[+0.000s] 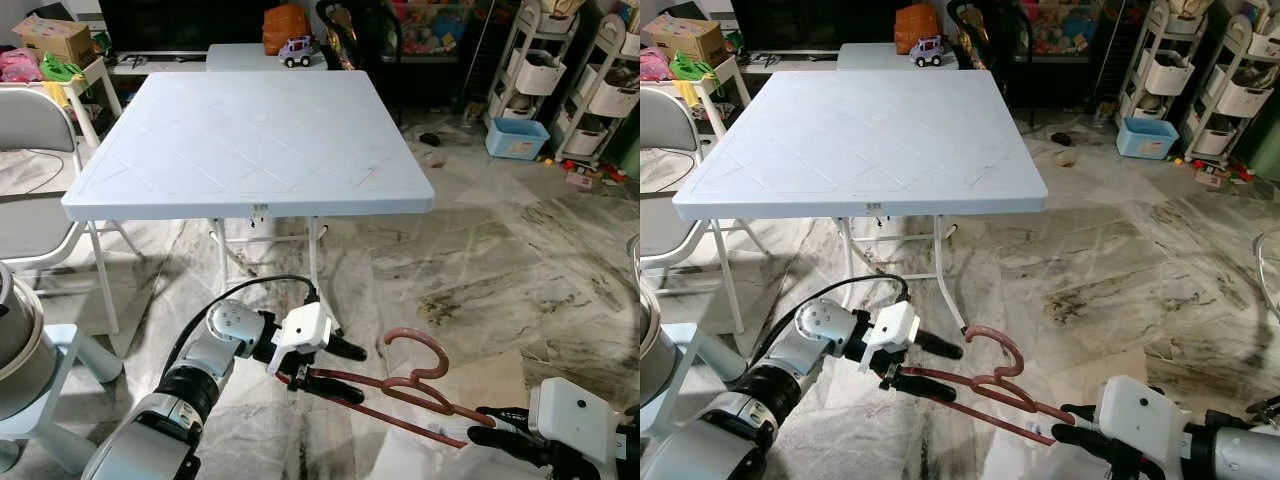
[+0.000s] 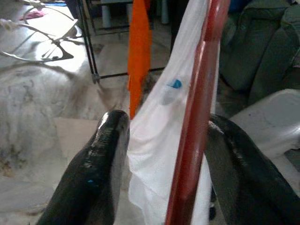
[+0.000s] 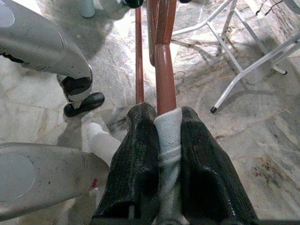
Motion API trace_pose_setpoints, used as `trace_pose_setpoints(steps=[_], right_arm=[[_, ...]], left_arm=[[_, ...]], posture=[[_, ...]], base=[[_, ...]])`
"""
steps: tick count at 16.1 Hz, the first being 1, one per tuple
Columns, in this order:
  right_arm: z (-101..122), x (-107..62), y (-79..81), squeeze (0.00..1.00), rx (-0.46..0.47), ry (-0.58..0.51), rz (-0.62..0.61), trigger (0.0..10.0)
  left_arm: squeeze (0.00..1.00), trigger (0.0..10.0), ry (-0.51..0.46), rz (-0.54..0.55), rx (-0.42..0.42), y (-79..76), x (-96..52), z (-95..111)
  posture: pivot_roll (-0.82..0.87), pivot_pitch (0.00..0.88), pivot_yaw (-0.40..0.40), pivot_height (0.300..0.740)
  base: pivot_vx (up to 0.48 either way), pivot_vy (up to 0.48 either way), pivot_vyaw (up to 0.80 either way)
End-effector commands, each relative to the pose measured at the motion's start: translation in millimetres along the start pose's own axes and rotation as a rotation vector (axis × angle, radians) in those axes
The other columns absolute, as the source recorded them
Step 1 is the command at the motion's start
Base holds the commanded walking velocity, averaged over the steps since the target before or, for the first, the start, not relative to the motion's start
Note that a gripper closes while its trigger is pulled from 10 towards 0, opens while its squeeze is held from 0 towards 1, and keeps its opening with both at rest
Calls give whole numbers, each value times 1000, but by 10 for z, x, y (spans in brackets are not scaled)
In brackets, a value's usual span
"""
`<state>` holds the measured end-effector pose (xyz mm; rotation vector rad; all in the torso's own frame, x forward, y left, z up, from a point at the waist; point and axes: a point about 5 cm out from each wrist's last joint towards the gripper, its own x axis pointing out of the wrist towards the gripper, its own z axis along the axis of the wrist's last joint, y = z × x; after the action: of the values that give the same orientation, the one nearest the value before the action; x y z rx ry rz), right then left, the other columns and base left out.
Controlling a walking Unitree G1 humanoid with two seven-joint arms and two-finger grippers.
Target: Hang hanger
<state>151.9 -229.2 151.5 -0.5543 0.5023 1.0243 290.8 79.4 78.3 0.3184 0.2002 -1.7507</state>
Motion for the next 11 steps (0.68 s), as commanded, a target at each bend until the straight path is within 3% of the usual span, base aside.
trace_pose_setpoints(steps=[1,11], right_arm=[[95,-10,3,0,-42,-26,14,10000],[87,32,-8,0,-37,-33,11,10000]], left_arm=[[0,0,6,-33,10,-8,-1,21],[0,0,7,-60,-15,-34,-7,9]], posture=[[28,2,-40,740],[33,5,-41,740]], base=[[0,0,0],[0,0,0]])
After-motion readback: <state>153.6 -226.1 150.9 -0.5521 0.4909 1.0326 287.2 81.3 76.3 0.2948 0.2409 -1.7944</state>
